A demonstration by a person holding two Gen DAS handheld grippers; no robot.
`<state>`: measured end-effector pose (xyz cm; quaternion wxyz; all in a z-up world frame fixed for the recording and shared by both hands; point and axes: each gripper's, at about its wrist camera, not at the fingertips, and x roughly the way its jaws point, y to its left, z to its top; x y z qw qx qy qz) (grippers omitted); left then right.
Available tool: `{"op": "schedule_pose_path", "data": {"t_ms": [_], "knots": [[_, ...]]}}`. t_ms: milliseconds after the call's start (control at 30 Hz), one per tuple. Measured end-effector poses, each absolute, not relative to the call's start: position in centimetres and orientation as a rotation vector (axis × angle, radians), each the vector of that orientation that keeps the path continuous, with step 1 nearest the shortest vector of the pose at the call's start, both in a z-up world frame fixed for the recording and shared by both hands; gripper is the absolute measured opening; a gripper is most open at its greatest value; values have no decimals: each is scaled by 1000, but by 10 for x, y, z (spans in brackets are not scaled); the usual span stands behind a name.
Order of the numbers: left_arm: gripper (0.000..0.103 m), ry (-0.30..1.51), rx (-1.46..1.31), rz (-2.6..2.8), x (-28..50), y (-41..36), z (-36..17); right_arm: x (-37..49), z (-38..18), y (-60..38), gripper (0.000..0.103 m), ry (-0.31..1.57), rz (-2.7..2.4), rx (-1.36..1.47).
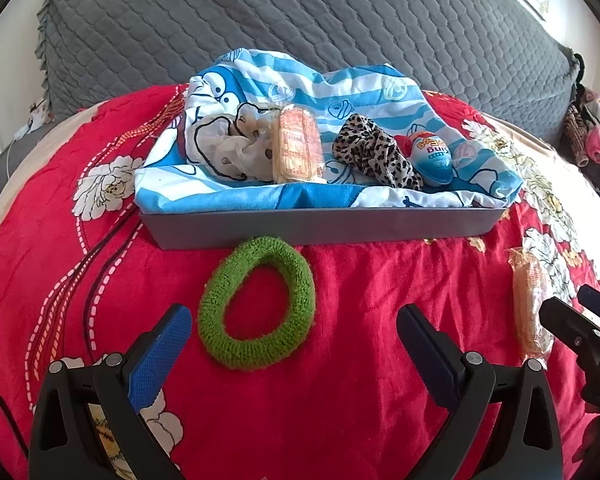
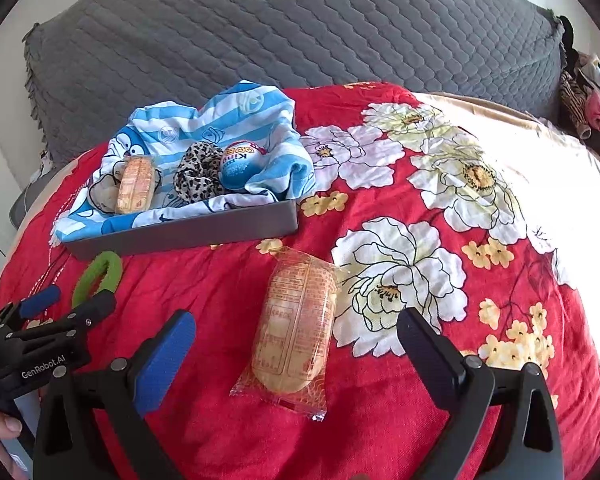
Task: Organize objects
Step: 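Move the left tool to the green hair tie while the right tool approaches the wrapped bread snack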
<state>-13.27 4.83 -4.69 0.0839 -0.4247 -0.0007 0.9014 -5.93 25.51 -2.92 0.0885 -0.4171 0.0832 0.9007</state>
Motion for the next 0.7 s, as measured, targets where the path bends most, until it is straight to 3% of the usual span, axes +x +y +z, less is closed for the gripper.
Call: {"op": "schedule_pose_path", "data": {"t_ms": [700], "knots": [[102, -12, -1304, 2680, -155, 55, -65, -75, -47, 261, 102, 214, 2624, -1253]]}}
